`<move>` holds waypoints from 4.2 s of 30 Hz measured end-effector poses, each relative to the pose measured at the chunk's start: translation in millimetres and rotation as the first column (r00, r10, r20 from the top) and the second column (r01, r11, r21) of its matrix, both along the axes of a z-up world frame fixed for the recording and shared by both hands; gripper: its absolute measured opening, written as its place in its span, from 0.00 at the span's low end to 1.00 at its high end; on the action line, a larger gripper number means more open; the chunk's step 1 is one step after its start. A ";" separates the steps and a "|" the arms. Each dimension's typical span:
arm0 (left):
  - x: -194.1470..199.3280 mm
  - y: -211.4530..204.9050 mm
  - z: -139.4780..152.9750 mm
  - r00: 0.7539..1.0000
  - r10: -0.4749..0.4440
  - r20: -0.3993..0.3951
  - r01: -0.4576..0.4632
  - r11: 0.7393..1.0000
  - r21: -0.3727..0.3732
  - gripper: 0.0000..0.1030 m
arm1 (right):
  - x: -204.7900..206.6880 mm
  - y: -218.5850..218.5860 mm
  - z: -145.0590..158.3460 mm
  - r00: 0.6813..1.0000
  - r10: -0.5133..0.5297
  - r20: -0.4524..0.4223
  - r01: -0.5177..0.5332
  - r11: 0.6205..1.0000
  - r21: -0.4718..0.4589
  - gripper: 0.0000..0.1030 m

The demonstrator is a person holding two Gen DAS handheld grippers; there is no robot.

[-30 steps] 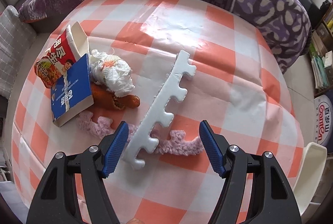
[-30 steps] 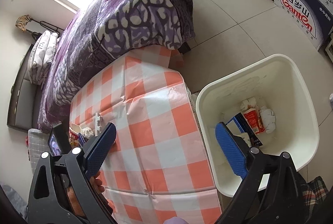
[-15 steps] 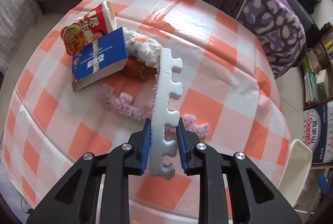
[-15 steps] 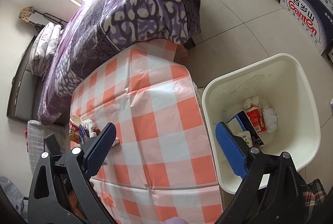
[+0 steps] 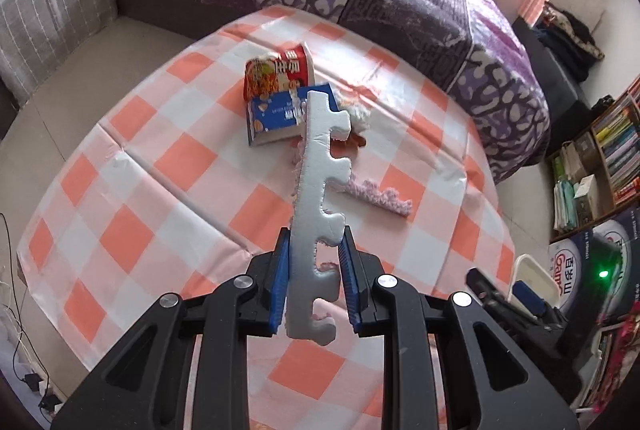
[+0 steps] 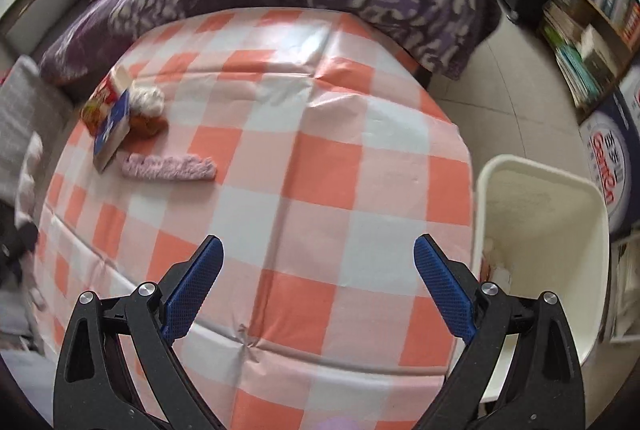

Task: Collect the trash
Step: 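Grasp the pink fuzzy strip with the right tool, then carry the pink strip into the bin with the right tool while the left tool carries the foam strip, then open the left tool to drop the white foam strip into the bin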

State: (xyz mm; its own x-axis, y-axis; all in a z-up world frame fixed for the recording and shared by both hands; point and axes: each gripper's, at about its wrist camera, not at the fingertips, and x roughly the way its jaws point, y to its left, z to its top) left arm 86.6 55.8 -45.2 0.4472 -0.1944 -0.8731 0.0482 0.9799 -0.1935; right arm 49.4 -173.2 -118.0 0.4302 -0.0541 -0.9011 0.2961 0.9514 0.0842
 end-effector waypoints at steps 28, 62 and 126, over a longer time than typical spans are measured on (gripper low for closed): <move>11.4 91.6 25.6 0.990 0.140 0.005 -0.138 0.983 -0.121 0.24 | 112.1 133.6 -40.5 0.894 0.447 -0.024 -0.447 0.890 -0.088 0.28; -1.3 29.5 7.0 1.000 0.019 -0.001 -0.019 1.000 -0.024 0.24 | -13.9 4.9 32.0 0.993 0.022 0.118 -0.027 0.999 0.040 0.26; -118.8 -283.1 -57.6 0.754 -0.651 -0.087 0.608 0.741 -0.285 0.56 | -174.5 -251.0 45.5 0.717 -0.695 0.045 0.674 0.708 0.211 0.88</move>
State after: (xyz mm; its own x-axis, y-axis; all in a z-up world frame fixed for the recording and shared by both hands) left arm -32.2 -227.3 -102.7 0.0007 -0.5763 -0.8172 0.5835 0.6639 -0.4677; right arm -125.1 -424.2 -72.6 0.4328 -0.2286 -0.8720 0.8383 0.4578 0.2961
